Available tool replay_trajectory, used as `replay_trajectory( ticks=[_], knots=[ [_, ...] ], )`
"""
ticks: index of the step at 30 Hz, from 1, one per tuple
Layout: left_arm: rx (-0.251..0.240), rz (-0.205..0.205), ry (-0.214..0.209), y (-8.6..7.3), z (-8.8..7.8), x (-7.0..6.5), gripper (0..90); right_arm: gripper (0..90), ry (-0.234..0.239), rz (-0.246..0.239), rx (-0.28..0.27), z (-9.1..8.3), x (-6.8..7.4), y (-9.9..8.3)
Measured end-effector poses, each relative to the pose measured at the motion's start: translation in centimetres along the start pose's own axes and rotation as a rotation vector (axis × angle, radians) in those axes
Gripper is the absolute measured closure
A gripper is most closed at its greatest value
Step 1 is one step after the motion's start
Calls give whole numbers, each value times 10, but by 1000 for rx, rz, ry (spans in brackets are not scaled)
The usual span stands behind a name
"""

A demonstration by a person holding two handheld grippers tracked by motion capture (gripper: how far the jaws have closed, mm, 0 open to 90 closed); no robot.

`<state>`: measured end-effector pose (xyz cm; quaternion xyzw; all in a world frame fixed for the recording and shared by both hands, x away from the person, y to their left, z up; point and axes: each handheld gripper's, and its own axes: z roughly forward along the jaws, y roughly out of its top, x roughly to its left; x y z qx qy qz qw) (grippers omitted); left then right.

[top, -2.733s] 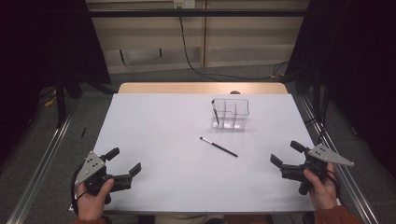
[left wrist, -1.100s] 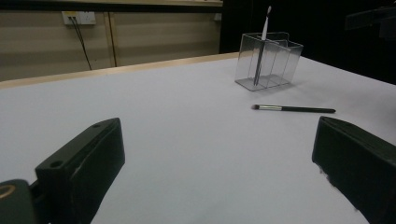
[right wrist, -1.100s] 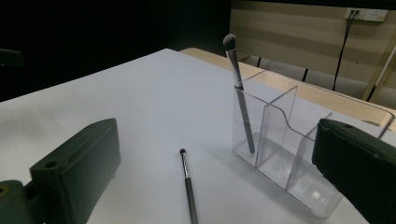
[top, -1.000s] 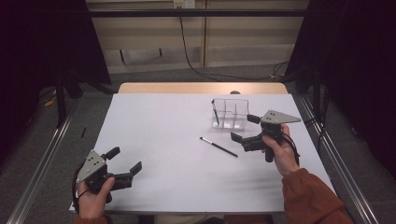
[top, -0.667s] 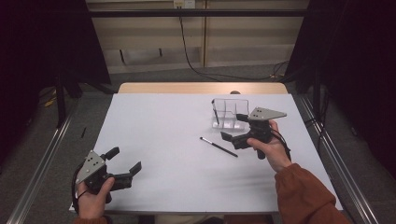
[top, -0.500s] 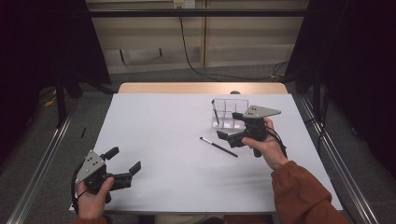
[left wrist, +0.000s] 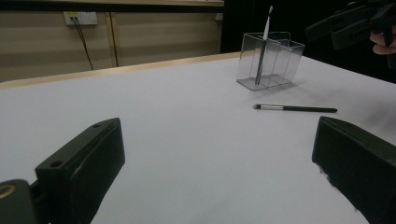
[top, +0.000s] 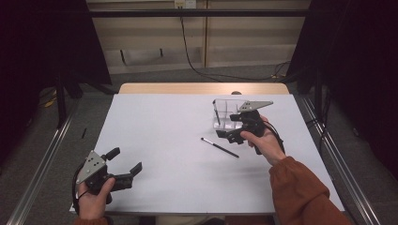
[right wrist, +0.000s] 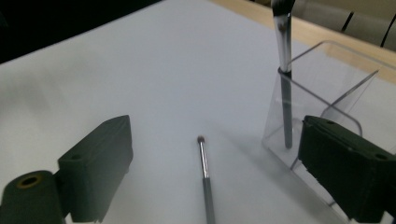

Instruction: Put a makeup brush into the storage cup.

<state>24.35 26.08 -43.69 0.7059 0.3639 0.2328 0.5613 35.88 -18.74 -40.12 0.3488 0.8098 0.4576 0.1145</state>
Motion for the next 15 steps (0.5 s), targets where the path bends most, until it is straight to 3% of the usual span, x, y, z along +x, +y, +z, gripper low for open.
replay_trajectory(
  ticks=[7,15],
  knots=[
    [3,-1,-3,0,1,0,25,55,18,-24,140,10,1,4],
    [3,-4,-1,0,0,0,25,96,34,-76,328,26,3,12]
  ],
)
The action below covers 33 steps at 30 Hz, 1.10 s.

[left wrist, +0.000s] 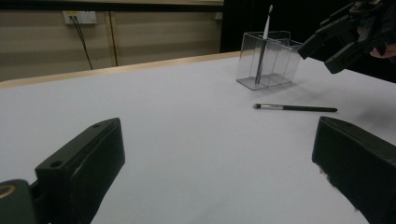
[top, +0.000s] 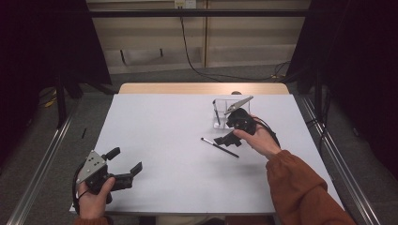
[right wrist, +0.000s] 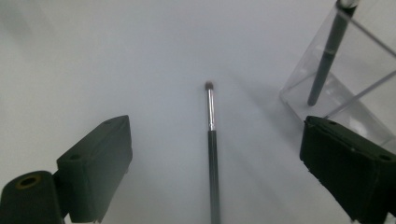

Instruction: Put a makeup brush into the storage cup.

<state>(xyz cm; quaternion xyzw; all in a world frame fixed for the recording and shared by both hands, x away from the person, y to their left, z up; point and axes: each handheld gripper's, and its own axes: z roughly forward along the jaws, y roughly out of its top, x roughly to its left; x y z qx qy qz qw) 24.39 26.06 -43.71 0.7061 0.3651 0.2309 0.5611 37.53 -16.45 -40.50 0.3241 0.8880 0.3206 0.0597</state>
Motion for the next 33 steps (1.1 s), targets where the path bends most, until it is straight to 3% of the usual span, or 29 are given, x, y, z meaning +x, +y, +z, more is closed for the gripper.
replay_trajectory(
  ticks=[3,7,13,19,24,33],
  knots=[
    [0,-1,-2,0,0,0,25,138,1,-15,71,5,1,5],
    [0,-2,-3,0,0,0,25,170,38,-51,137,11,4,9],
    [5,2,-8,0,0,0,25,178,58,-86,252,26,9,13],
    [2,-3,-10,0,1,0,25,329,62,-113,355,38,6,18],
    [9,6,-15,0,2,0,25,441,67,-123,409,48,4,22],
    [14,10,-18,0,3,-1,25,549,70,-110,444,58,-5,24]
  ],
)
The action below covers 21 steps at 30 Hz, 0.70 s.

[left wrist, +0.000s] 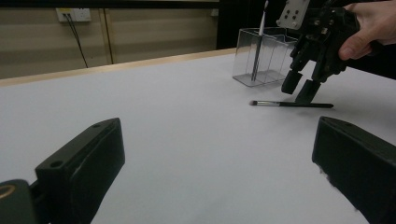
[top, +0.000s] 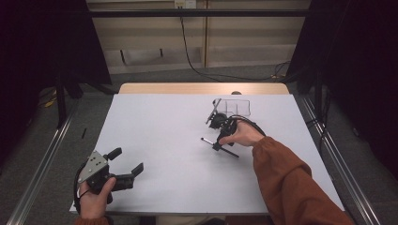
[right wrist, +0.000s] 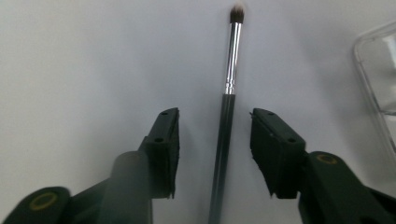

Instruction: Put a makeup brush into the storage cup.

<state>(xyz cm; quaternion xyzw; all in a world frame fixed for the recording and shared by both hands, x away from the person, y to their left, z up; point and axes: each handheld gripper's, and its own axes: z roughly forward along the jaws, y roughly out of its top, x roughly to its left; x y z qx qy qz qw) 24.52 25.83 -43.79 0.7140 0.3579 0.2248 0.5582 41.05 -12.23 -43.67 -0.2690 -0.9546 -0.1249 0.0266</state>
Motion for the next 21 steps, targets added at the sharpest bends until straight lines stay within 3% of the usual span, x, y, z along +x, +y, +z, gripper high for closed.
replay_trajectory(
  ticks=[21],
  knots=[
    [13,5,-12,-1,1,0,25,763,-32,10,49,16,-2,6]
  ],
)
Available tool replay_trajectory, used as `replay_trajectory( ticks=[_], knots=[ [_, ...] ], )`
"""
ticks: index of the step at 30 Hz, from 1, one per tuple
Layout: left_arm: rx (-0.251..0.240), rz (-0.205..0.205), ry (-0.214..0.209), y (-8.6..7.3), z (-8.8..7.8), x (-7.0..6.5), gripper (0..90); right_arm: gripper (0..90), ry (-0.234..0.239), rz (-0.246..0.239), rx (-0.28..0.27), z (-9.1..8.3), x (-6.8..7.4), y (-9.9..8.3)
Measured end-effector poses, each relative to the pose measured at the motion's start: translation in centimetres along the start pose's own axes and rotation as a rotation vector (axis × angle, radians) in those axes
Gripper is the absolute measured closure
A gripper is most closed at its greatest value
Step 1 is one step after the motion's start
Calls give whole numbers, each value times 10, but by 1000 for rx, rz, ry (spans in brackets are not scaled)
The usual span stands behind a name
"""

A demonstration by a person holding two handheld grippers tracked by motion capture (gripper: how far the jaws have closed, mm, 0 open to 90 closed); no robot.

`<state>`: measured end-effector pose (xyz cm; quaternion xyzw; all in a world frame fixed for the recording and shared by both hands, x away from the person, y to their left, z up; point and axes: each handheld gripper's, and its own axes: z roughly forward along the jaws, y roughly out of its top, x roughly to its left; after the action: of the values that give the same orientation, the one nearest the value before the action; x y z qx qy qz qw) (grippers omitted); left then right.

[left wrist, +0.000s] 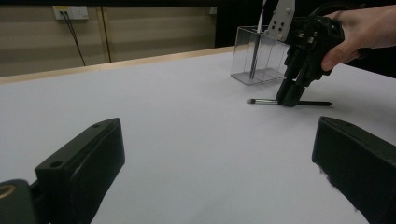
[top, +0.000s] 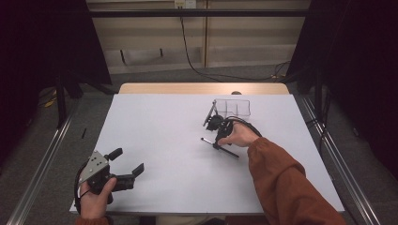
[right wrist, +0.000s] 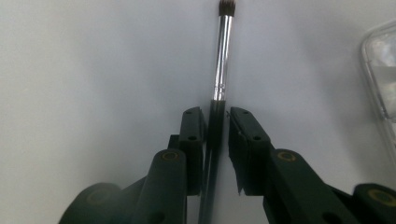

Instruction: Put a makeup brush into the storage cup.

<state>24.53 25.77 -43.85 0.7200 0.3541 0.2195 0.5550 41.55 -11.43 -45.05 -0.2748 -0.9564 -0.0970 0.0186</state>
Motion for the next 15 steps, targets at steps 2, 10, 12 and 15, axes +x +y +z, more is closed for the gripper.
replay_trajectory(
  ticks=[2,10,12,15],
  knots=[
    [0,-3,1,0,0,0,25,774,-6,-2,0,0,0,0],
    [1,-1,3,0,0,-1,25,845,-50,-13,14,0,4,2],
    [6,-3,2,-1,0,0,25,844,-48,-5,15,0,3,2],
    [7,-3,1,0,0,-1,25,845,-46,3,4,0,3,1]
  ],
)
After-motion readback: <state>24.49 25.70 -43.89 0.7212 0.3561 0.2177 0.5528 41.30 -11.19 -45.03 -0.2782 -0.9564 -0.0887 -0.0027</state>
